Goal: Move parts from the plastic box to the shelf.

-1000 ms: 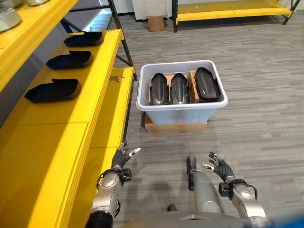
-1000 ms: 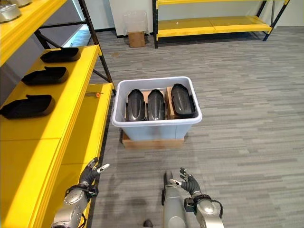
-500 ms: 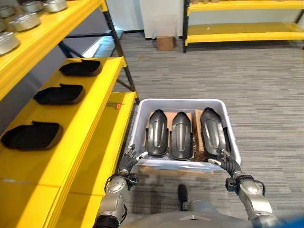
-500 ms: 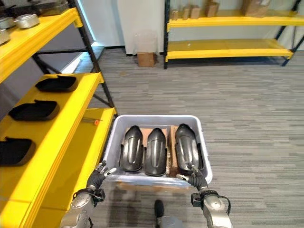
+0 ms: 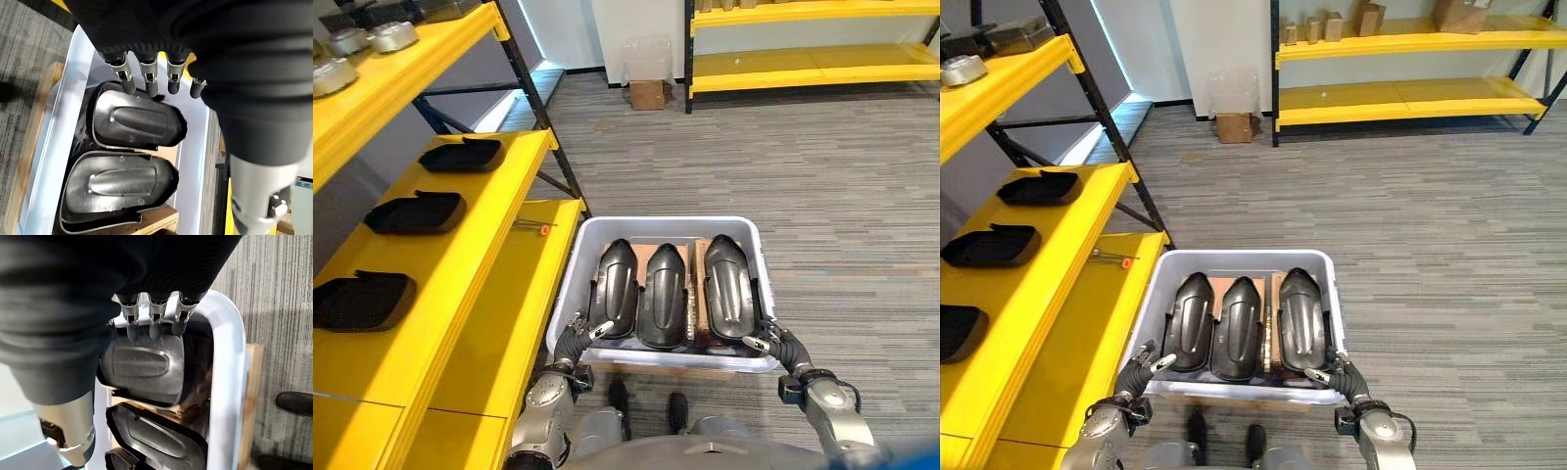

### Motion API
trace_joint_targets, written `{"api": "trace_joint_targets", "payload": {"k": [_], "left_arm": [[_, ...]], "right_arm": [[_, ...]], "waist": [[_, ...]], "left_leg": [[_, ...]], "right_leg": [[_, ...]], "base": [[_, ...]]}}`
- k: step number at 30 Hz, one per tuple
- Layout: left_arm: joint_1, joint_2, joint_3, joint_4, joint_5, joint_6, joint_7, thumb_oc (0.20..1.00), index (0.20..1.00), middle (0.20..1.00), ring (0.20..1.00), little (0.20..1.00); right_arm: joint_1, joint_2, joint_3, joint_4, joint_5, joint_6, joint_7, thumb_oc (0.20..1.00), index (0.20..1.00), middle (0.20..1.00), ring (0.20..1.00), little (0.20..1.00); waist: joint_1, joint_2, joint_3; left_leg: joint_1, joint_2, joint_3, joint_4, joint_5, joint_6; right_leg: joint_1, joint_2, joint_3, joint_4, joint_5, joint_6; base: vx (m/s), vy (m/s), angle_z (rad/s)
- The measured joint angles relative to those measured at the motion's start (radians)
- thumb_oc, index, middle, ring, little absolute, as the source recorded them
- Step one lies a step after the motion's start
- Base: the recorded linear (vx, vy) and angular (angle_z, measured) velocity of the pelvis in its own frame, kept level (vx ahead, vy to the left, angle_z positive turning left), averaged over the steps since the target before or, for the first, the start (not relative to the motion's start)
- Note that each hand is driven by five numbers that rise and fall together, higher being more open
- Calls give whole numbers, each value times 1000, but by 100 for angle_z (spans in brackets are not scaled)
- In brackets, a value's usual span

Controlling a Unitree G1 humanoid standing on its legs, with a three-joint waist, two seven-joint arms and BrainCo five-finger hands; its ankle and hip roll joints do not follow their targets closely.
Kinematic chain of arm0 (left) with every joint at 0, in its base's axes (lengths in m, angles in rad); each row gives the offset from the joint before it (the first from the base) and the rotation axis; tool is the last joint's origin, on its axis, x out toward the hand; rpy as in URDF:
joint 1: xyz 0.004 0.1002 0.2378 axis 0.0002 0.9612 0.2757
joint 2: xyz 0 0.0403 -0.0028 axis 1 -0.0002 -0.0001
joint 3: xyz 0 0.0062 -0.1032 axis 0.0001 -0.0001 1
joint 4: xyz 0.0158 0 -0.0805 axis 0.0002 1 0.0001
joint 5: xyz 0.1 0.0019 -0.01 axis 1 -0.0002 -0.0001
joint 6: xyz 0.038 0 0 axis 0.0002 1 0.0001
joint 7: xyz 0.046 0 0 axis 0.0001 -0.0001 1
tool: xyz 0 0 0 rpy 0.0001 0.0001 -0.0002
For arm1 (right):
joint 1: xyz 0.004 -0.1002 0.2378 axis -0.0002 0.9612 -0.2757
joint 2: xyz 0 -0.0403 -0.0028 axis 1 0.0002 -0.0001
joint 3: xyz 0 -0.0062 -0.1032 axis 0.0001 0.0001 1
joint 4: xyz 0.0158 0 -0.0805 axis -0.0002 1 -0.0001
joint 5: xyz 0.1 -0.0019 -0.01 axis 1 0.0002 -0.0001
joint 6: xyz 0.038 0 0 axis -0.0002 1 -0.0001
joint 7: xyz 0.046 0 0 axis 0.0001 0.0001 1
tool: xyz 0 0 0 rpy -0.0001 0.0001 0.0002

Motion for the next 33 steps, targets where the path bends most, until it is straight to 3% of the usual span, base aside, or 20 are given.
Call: {"api": "trace_joint_targets", "payload": {"k": [1,2,3,4,6,9,12,17,20,25,29,33], "left_arm": [[-12,10,-2,0,0,1,-1,1000,1000,1000,1000,1000],[-17,-27,9,-35,1,-8,0,1000,1000,1000,1000,1000],[-40,-36,2,-21,1,-9,-3,1000,1000,1000,1000,1000],[-53,-43,-11,-7,1,1,-4,1000,1000,1000,1000,1000],[-24,-32,-9,-35,1,-2,-2,1000,1000,1000,1000,1000],[-5,-14,-1,-35,1,-2,-2,1000,1000,1000,1000,1000],[9,-3,6,-35,1,-2,-1,1000,1000,1000,1000,1000],[14,-3,5,-37,1,-2,-2,1000,1000,1000,1000,1000],[13,-5,3,-47,1,-2,-2,1000,1000,1000,1000,1000],[-8,-4,0,-105,0,-2,1,1000,1000,1000,1000,1000],[-62,11,-21,-134,-3,-7,14,1000,1000,1000,1000,1000],[-132,10,-42,-169,-32,-12,35,1000,1000,1000,1000,1000]], "right_arm": [[5,5,-14,0,0,1,-5,1000,1000,1000,1000,1000],[-16,-16,-36,-15,0,-2,-3,1000,1000,1000,1000,1000],[10,-28,-46,-43,0,-4,-2,1000,1000,1000,1000,1000],[15,-41,-65,-17,-1,5,-3,1000,1000,1000,1000,1000],[22,-38,-26,-15,0,8,4,1000,1000,1000,1000,1000],[5,-17,-10,-17,0,9,11,1000,1000,1000,1000,1000],[-7,-5,-11,-17,0,9,11,1000,1000,1000,1000,1000],[-3,11,-11,-25,-1,10,11,1000,1000,1000,1000,1000],[-14,-3,-10,-121,-1,10,4,1000,1000,1000,1000,1000],[-107,-33,7,-122,-1,0,-33,1000,1000,1000,1000,1000],[-207,-35,16,-90,-1,-9,-71,1000,1000,1000,1000,1000],[-304,-42,17,-50,-1,-10,-115,1000,1000,1000,1000,1000]], "waist": [[-4,-15,-4],[0,94,-7],[-40,127,-9],[-52,134,-10],[-33,126,-20],[-24,119,-31],[-15,115,-49],[-6,111,-60],[-4,114,-64],[-1,115,-61],[3,120,-37],[14,157,48]], "left_leg": [[11,-35,3,133,-19,24],[85,12,-44,76,-70,53],[116,44,-46,26,-71,66],[154,45,-47,-47,-29,62],[208,30,8,-70,5,53],[216,24,37,-69,-12,35],[216,11,61,-70,-29,43],[209,7,73,-70,-30,45],[192,9,81,-70,-26,48],[124,7,85,-68,-14,54],[36,6,84,-52,1,60],[-28,4,85,-59,32,61]], "right_leg": [[2,-1,5,-13,-12,38],[-165,-1,66,346,-134,-39],[-156,-20,105,348,-192,-34],[-136,-18,102,324,-191,-9],[-111,-22,128,300,-176,-6],[-83,-32,139,228,-148,29],[-91,-47,165,223,-141,45],[-104,-51,175,224,-135,53],[-124,-47,181,223,-129,54],[-192,-48,183,223,-112,51],[-266,-52,178,212,-85,50],[-329,-53,179,201,-47,59]], "base": [[161,264,-102],[131,226,-49],[131,206,-7],[62,102,26],[80,129,-38],[83,89,-10],[54,28,-23],[33,7,-8],[17,0,-6],[-47,-1,-1],[-105,-3,2],[-114,8,-1]]}}
